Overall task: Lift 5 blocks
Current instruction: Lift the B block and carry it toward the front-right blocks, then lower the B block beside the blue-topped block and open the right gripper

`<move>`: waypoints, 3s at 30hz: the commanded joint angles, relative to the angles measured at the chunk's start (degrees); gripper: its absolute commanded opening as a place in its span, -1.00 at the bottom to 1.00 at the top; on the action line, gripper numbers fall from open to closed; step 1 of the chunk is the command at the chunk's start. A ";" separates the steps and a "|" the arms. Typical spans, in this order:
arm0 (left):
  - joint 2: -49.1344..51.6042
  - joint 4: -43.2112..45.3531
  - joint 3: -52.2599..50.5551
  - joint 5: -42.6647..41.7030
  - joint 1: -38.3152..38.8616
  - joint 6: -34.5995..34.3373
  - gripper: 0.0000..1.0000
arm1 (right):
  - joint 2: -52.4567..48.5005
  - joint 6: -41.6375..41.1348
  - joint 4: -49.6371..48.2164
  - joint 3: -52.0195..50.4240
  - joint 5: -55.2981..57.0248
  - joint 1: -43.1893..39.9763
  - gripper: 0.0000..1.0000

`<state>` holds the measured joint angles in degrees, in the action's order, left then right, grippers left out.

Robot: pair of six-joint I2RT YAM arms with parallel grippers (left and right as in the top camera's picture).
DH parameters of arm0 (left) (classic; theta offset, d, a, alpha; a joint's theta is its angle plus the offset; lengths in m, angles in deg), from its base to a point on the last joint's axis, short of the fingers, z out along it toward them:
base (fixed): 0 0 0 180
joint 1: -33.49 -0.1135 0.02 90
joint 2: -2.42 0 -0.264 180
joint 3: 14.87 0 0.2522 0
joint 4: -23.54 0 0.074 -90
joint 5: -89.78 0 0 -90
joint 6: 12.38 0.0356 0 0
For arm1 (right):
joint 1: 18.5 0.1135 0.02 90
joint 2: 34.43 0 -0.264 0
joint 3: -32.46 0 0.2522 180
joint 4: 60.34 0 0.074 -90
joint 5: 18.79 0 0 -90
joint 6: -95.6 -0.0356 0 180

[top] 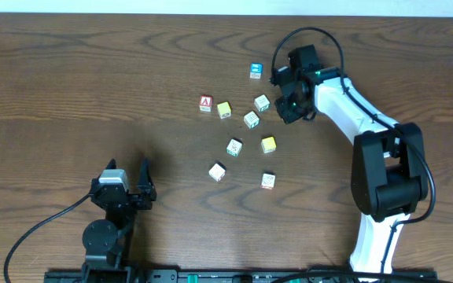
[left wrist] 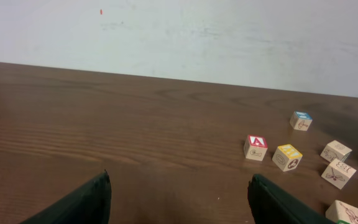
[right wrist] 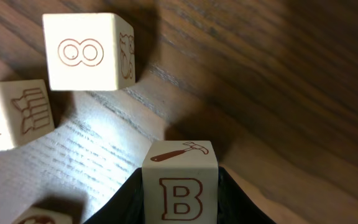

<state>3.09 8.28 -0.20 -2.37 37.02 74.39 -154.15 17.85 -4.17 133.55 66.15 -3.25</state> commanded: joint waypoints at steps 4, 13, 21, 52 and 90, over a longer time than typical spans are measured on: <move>-0.44 -2.58 -0.68 1.77 -0.24 -0.50 0.42 | 7.48 -6.97 3.06 2.03 1.66 0.35 -0.51; -0.44 -2.60 -0.68 1.77 -0.24 -0.50 0.42 | 14.38 -14.53 15.69 2.03 1.79 0.35 -0.87; -0.44 -2.58 -0.68 1.77 -0.24 -0.50 0.42 | 17.27 -16.61 28.13 1.84 1.86 0.81 -0.97; -0.44 -2.58 -0.68 1.77 -0.24 -0.50 0.42 | 67.06 -34.10 29.27 -25.75 11.47 7.85 -0.58; -0.44 -2.58 -0.68 1.77 -0.24 -0.50 0.42 | 32.22 -43.52 -7.45 -41.27 3.30 17.16 -0.74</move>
<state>3.05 8.04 -0.01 -2.13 37.00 74.39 -121.80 -23.75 -11.69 92.44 68.10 13.19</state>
